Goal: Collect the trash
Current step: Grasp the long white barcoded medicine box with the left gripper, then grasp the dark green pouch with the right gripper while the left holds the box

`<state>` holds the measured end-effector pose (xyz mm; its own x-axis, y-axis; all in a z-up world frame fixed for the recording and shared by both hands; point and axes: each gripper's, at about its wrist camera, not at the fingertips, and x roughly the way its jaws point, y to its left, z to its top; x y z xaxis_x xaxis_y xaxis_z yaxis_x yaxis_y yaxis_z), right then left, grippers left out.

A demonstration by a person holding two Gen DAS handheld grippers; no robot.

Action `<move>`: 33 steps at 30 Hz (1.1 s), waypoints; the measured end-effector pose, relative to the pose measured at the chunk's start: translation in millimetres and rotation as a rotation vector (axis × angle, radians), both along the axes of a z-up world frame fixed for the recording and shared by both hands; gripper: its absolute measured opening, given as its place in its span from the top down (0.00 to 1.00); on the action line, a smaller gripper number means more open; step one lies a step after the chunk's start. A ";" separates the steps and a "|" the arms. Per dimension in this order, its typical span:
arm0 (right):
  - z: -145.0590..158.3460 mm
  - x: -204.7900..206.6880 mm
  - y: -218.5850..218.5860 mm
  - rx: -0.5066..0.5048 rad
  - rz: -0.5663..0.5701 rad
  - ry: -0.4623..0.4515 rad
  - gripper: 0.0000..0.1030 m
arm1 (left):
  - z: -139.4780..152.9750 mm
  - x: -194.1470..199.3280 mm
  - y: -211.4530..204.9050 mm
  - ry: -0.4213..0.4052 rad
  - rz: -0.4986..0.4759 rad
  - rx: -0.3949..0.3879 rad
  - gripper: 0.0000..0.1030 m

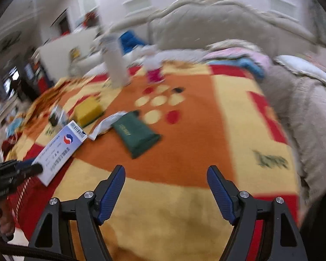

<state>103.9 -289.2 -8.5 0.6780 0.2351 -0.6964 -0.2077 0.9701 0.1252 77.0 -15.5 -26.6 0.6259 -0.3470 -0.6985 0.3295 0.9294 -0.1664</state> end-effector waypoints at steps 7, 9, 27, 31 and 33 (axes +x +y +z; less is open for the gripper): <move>-12.7 56.5 44.4 -0.129 0.165 0.046 0.23 | -9.7 14.0 -6.6 0.054 -0.061 -0.058 0.76; -13.9 70.4 48.4 -0.132 0.188 0.058 0.23 | -9.9 17.9 -11.5 0.052 -0.062 -0.053 0.76; -15.6 57.7 50.9 -0.117 0.216 0.071 0.59 | -12.1 28.2 -16.0 0.024 0.014 -0.047 0.77; -5.8 20.1 32.1 -0.069 0.174 0.041 0.59 | -14.1 30.7 -15.5 0.039 0.007 -0.056 0.79; -2.7 1.0 21.2 -0.065 0.126 0.026 0.59 | -14.6 31.8 -15.3 0.045 -0.002 -0.064 0.82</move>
